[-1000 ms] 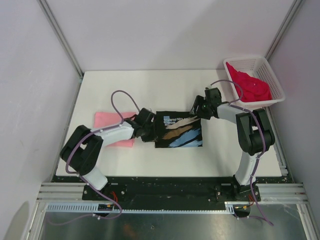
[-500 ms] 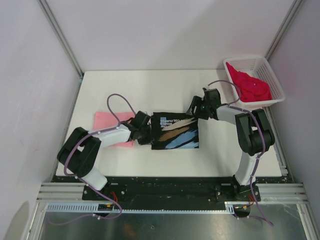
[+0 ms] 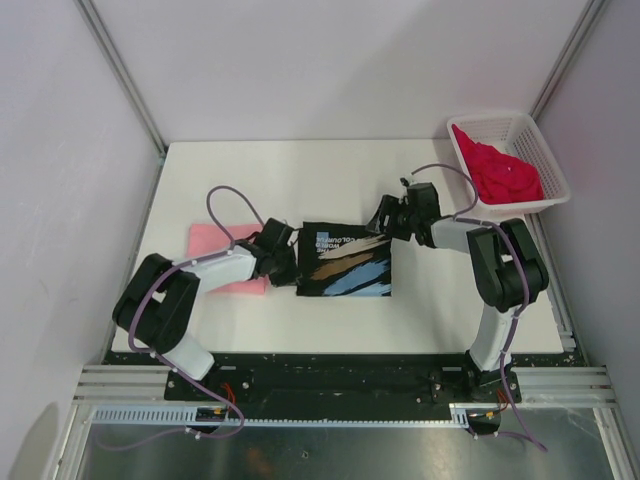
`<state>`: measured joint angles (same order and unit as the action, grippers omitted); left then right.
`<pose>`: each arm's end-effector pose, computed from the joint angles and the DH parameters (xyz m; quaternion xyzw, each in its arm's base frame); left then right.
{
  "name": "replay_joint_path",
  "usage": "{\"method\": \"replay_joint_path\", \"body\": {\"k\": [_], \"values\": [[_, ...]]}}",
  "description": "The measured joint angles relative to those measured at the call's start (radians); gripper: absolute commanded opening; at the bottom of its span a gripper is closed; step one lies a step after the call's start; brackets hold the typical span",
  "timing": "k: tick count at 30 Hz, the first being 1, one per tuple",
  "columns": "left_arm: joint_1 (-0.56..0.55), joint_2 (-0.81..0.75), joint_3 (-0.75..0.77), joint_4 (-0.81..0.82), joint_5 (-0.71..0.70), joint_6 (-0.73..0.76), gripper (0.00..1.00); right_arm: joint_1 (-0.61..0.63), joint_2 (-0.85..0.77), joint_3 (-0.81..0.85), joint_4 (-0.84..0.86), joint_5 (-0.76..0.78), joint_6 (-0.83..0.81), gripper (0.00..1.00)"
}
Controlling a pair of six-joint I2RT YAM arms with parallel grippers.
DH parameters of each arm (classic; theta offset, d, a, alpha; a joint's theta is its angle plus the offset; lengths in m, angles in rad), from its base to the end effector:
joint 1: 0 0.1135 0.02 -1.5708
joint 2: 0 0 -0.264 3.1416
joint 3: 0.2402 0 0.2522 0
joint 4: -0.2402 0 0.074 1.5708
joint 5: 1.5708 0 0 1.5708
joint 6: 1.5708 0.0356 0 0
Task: Fold and stack the t-shirts
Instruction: Put the neatly folded tshirt into the corner of the board with both arms
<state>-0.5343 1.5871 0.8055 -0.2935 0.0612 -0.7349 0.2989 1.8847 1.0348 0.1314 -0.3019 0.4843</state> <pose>0.2507 -0.1508 0.1511 -0.0896 0.9649 -0.1693 0.1799 0.3692 0.1248 0.1491 0.0214 0.9021 0.2825 0.3255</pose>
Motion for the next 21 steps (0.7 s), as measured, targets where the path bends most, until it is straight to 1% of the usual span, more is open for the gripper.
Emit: {"method": "replay_joint_path", "body": {"k": [4, 7, 9, 10, 13, 14, 15, 17, 18, 19, 21], "values": [[0.01, 0.0, 0.0, -0.001, 0.003, 0.012, 0.0, 0.009, -0.006, -0.032, 0.052, -0.002, 0.001, 0.64], [0.013, 0.0, 0.001, -0.001, 0.004, 0.022, 0.0, 0.018, -0.008, -0.045, 0.072, -0.001, 0.001, 0.56], [0.014, 0.0, 0.001, -0.002, 0.005, 0.029, 0.0, 0.028, -0.008, -0.05, 0.074, 0.006, 0.002, 0.45], [0.014, 0.0, 0.002, -0.003, 0.004, 0.03, 0.0, 0.033, -0.008, -0.053, 0.072, 0.008, 0.004, 0.38], [0.015, -0.002, 0.003, -0.007, 0.003, 0.039, 0.0, 0.043, -0.008, -0.059, 0.054, 0.027, 0.014, 0.1], [0.016, -0.005, 0.003, -0.013, 0.003, 0.046, 0.0, 0.045, -0.008, -0.061, 0.045, 0.035, 0.02, 0.05], [0.018, -0.009, 0.003, -0.019, 0.003, 0.05, 0.0, 0.047, -0.01, -0.063, 0.034, 0.042, 0.026, 0.02], [0.02, -0.02, 0.003, -0.034, 0.003, 0.059, 0.0, 0.052, -0.021, -0.065, 0.011, 0.061, 0.039, 0.01], [0.021, -0.029, 0.003, -0.042, 0.003, 0.063, 0.03, 0.057, -0.029, -0.066, -0.007, 0.075, 0.042, 0.0], [0.021, -0.042, 0.003, -0.05, 0.004, 0.065, 0.08, 0.061, -0.035, -0.068, -0.019, 0.086, 0.043, 0.0], [0.021, -0.074, 0.003, -0.069, 0.008, 0.074, 0.22, 0.073, -0.051, -0.07, -0.051, 0.113, 0.048, 0.0]]}}
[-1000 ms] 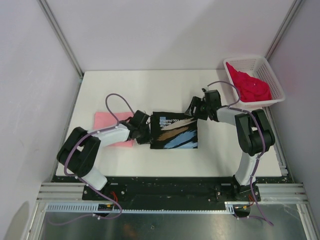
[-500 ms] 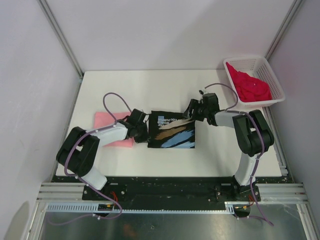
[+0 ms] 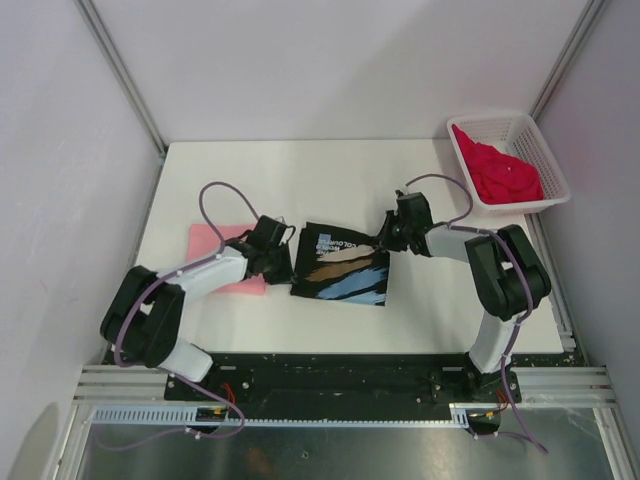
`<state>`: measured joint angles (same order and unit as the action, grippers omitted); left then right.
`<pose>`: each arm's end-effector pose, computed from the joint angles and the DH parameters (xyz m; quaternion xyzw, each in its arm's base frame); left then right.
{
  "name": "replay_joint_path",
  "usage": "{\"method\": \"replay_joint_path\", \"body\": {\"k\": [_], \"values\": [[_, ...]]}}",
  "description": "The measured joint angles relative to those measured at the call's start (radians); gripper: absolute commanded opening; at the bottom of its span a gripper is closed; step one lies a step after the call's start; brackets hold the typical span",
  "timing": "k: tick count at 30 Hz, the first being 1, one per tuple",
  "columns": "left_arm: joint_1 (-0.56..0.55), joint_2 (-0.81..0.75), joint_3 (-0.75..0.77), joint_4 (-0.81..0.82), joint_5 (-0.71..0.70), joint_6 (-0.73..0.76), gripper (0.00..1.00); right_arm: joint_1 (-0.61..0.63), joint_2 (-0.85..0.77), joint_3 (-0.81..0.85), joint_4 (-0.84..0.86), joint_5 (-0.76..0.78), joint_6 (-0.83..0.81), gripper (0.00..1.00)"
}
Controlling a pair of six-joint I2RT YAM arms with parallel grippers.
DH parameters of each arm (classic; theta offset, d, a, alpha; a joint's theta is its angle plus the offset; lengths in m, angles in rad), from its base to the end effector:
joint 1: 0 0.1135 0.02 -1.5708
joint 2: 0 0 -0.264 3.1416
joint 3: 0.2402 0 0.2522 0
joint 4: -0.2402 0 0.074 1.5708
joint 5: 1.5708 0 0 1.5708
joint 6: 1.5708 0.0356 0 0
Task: Fold and stack the t-shirts
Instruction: Put the neatly folded tshirt into the corner of the board with both arms
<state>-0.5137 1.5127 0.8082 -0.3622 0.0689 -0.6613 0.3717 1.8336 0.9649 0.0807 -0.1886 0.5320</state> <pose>0.2453 -0.1412 0.1682 -0.0628 0.9658 -0.1659 0.1890 0.3418 0.1404 0.1429 0.0379 0.9202 0.2441 0.3037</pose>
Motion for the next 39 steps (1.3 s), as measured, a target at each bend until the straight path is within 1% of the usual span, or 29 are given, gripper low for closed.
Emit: {"method": "replay_joint_path", "body": {"k": [1, 3, 6, 11, 14, 19, 22, 24, 26, 30, 31, 35, 39], "values": [[0.0, -0.019, 0.0, -0.007, 0.005, 0.006, 0.29, 0.004, -0.008, -0.001, -0.016, 0.013, 0.003, 0.0], [0.0, -0.056, -0.001, -0.021, 0.014, 0.013, 0.39, 0.01, -0.022, -0.002, -0.047, 0.038, 0.008, 0.0], [0.0, -0.119, -0.009, -0.032, 0.029, 0.016, 0.47, 0.016, -0.04, -0.004, -0.085, 0.062, 0.011, 0.0], [0.0, -0.152, -0.031, -0.041, 0.048, 0.015, 0.5, 0.018, -0.057, -0.008, -0.125, 0.081, 0.016, 0.0], [0.0, -0.13, -0.038, -0.046, 0.048, 0.015, 0.52, 0.019, -0.059, -0.008, -0.129, 0.087, 0.018, 0.0], [0.0, -0.056, -0.038, -0.031, 0.048, 0.015, 0.52, 0.02, -0.06, -0.008, -0.131, 0.09, 0.018, 0.0], [0.0, 0.0, -0.038, -0.01, 0.049, 0.014, 0.49, 0.02, -0.06, -0.008, -0.132, 0.091, 0.018, 0.0], [0.001, 0.008, -0.036, 0.006, 0.058, 0.012, 0.42, 0.02, -0.06, -0.008, -0.132, 0.091, 0.018, 0.0], [0.001, 0.014, -0.036, 0.016, 0.06, 0.007, 0.33, 0.02, -0.061, -0.008, -0.135, 0.092, 0.018, 0.0], [0.001, 0.015, -0.043, 0.031, 0.066, -0.007, 0.06, 0.02, -0.069, -0.008, -0.153, 0.098, 0.018, 0.0], [0.001, 0.015, -0.043, 0.034, 0.067, -0.012, 0.03, 0.021, -0.073, -0.007, -0.164, 0.101, 0.018, 0.0], [0.001, -0.007, -0.043, 0.038, 0.068, -0.023, 0.0, 0.035, -0.098, 0.0, -0.222, 0.124, 0.02, 0.0], [0.001, -0.091, -0.043, 0.031, 0.068, -0.031, 0.0, 0.07, -0.153, 0.029, -0.296, 0.17, 0.029, 0.0]]}}
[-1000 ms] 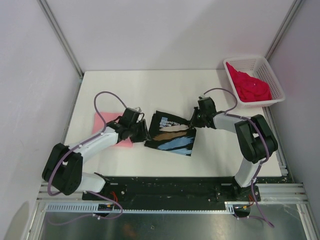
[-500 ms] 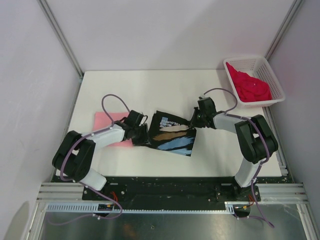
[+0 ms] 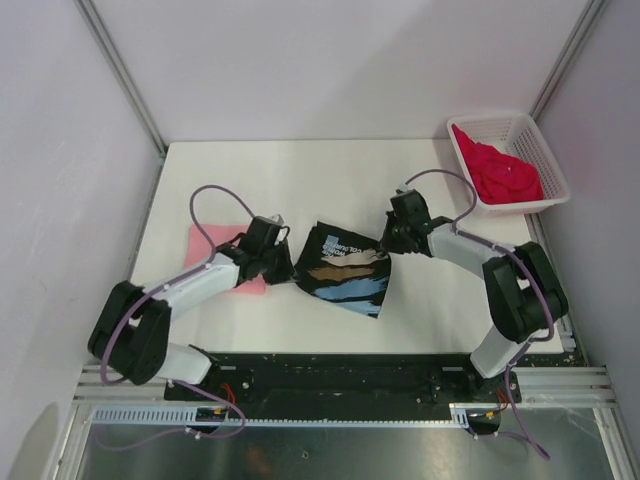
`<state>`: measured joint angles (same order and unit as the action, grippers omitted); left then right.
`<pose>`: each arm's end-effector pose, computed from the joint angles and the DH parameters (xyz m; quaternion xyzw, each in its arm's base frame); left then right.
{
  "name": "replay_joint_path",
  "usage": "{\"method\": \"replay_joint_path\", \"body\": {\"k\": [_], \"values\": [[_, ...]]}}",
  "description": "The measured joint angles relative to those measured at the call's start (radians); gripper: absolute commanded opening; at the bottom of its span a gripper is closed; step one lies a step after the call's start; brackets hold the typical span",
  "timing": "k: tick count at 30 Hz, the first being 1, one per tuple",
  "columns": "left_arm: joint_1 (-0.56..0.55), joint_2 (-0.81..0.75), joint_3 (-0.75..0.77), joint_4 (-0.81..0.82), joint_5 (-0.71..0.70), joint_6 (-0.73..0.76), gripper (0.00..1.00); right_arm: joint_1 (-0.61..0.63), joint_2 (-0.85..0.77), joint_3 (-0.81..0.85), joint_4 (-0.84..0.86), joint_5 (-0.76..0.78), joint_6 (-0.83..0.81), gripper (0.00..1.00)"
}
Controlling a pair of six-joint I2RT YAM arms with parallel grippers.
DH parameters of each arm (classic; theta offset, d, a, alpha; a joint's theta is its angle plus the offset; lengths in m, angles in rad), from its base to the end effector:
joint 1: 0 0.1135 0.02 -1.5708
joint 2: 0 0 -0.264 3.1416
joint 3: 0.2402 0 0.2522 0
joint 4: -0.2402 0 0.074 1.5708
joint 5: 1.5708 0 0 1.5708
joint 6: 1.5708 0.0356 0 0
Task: Fold and stack the t-shirts
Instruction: Put the neatly folded tshirt into the corner of the board with both arms
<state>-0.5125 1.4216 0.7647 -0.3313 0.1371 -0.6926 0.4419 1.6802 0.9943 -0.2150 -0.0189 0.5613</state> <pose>0.2342 -0.1374 0.1812 -0.0663 0.9535 -0.2164 0.1989 0.3111 0.1479 0.1813 0.0533 0.9429 0.1659 0.2839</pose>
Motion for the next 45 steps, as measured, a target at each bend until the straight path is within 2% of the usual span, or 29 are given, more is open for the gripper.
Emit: {"method": "replay_joint_path", "body": {"k": [8, 14, 22, 30, 40, 45], "values": [[0.0, -0.129, 0.031, -0.046, -0.006, -0.007, 0.0, 0.101, -0.097, 0.105, -0.084, 0.076, 0.015, 0.0], [0.015, -0.205, 0.039, -0.119, -0.039, -0.007, 0.0, 0.153, -0.104, 0.171, -0.131, 0.109, 0.017, 0.0], [0.126, -0.36, 0.064, -0.238, -0.09, 0.005, 0.0, 0.222, -0.082, 0.332, -0.165, 0.129, 0.019, 0.0], [0.304, -0.448, 0.075, -0.33, -0.158, 0.07, 0.0, 0.306, 0.098, 0.572, -0.177, 0.138, 0.014, 0.0], [0.552, -0.46, 0.053, -0.368, -0.249, 0.18, 0.0, 0.402, 0.378, 0.896, -0.207, 0.142, 0.007, 0.0], [0.615, -0.454, 0.048, -0.373, -0.285, 0.207, 0.0, 0.421, 0.483, 1.015, -0.225, 0.137, 0.008, 0.0]]}}
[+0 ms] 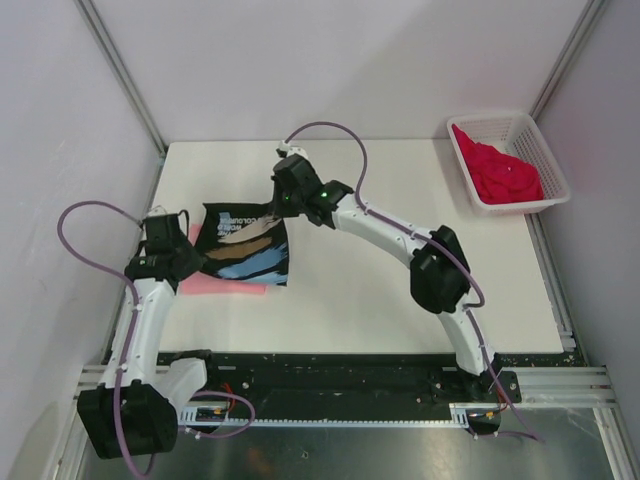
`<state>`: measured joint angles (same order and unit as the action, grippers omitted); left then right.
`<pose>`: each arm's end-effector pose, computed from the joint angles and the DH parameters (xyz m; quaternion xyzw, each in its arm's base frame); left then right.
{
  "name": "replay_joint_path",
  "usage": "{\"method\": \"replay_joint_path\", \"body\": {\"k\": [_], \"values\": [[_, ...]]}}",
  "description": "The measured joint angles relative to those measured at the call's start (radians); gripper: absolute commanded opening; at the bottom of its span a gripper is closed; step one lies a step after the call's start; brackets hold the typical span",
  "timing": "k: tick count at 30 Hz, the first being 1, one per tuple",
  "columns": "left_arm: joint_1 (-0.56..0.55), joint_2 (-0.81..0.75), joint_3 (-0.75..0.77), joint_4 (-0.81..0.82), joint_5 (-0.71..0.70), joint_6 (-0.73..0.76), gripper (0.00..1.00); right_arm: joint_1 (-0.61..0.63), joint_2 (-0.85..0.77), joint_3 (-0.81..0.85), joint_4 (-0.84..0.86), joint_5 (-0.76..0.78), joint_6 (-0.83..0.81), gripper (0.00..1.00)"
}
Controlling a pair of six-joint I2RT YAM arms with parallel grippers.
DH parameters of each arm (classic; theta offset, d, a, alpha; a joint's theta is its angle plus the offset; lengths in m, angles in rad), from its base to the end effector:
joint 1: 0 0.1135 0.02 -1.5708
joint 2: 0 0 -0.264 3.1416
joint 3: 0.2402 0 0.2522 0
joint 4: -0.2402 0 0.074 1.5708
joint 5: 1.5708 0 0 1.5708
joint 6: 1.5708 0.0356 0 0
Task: Fold and stack the t-shirts
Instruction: Put the neatly folded tshirt into the corner of the board with both arms
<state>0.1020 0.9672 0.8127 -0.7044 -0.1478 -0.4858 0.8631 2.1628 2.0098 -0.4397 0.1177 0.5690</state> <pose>0.1912 0.0248 0.2698 -0.2954 0.8872 0.0017 0.3543 0.3342 0.3842 0.2935 -0.1018 0.8758 0.2687 0.3879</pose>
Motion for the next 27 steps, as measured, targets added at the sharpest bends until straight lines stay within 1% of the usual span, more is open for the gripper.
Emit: {"method": "replay_joint_path", "body": {"k": [8, 14, 22, 23, 24, 25, 26, 27], "values": [[0.06, 0.043, -0.002, -0.001, -0.043, 0.016, 0.0, 0.019, 0.106, 0.113, -0.005, -0.002, 0.005, 0.0], [0.103, 0.051, -0.013, -0.002, -0.062, 0.016, 0.0, 0.033, 0.142, 0.143, -0.004, -0.003, 0.012, 0.0], [0.127, 0.061, -0.018, -0.001, -0.082, 0.016, 0.0, 0.034, 0.167, 0.147, 0.007, -0.003, 0.026, 0.0], [0.131, 0.063, -0.02, -0.001, -0.083, 0.016, 0.0, 0.034, 0.169, 0.147, 0.009, -0.003, 0.026, 0.03], [0.135, 0.064, -0.023, -0.002, -0.085, 0.016, 0.0, 0.034, 0.173, 0.147, 0.009, -0.003, 0.026, 0.09], [0.14, 0.067, -0.026, -0.001, -0.086, 0.016, 0.0, 0.034, 0.176, 0.147, 0.011, -0.003, 0.026, 0.17], [0.145, 0.07, -0.028, -0.001, -0.087, 0.016, 0.02, 0.034, 0.179, 0.148, 0.013, -0.005, 0.027, 0.26], [0.15, 0.075, -0.03, -0.001, -0.089, 0.015, 0.09, 0.034, 0.183, 0.149, 0.014, -0.006, 0.031, 0.36]]}}
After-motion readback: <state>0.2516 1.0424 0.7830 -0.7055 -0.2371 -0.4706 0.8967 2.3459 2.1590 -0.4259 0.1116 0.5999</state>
